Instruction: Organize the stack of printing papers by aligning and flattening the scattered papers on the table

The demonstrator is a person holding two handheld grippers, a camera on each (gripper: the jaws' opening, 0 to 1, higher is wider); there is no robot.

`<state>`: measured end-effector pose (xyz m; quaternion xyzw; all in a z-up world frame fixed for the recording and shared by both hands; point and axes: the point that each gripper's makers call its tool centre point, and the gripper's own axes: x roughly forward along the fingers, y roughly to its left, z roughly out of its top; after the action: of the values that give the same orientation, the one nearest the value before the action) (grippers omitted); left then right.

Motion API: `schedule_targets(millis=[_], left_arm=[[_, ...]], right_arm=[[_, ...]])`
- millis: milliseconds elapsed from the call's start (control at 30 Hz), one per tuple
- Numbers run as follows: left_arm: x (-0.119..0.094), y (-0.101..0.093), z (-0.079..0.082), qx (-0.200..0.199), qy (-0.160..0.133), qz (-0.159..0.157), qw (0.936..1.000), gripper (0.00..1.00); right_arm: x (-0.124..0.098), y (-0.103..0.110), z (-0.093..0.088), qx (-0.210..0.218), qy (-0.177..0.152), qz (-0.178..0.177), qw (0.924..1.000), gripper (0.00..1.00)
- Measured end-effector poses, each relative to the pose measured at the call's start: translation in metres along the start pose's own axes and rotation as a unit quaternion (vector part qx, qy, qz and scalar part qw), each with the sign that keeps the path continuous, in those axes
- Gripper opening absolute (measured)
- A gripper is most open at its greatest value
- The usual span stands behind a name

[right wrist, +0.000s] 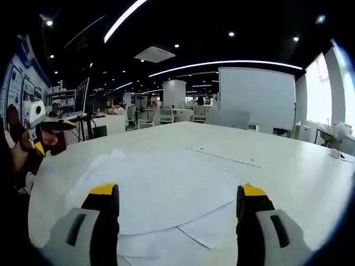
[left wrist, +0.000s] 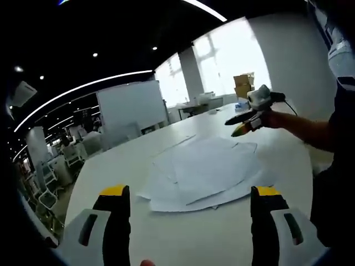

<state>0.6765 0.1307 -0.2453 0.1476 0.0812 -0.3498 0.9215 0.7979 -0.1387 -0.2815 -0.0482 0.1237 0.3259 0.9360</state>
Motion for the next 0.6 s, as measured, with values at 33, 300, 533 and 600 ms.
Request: schedule_targets(millis=[33, 300, 533, 600], left_arm=[[0.000, 0.000, 0.000, 0.000, 0.001, 0.000, 1.0000, 0.92], [0.001, 0.000, 0.001, 0.003, 0.002, 0.001, 1.0000, 0.92], [0.002, 0.000, 0.000, 0.004, 0.004, 0.002, 1.0000, 0.92], [0.003, 0.000, 0.000, 0.004, 0.003, 0.001, 1.0000, 0.92]], right_arm=[[0.001, 0.000, 0.000, -0.002, 0.001, 0.000, 1.0000, 0.82], [0.007, 0.001, 0.006, -0.005, 0.002, 0.002, 1.0000, 0.82], [0.011, -0.001, 0.010, -0.009, 0.006, -0.001, 0.9999, 0.82], [0.013, -0.004, 0.010, -0.012, 0.008, -0.005, 0.9999, 0.82]])
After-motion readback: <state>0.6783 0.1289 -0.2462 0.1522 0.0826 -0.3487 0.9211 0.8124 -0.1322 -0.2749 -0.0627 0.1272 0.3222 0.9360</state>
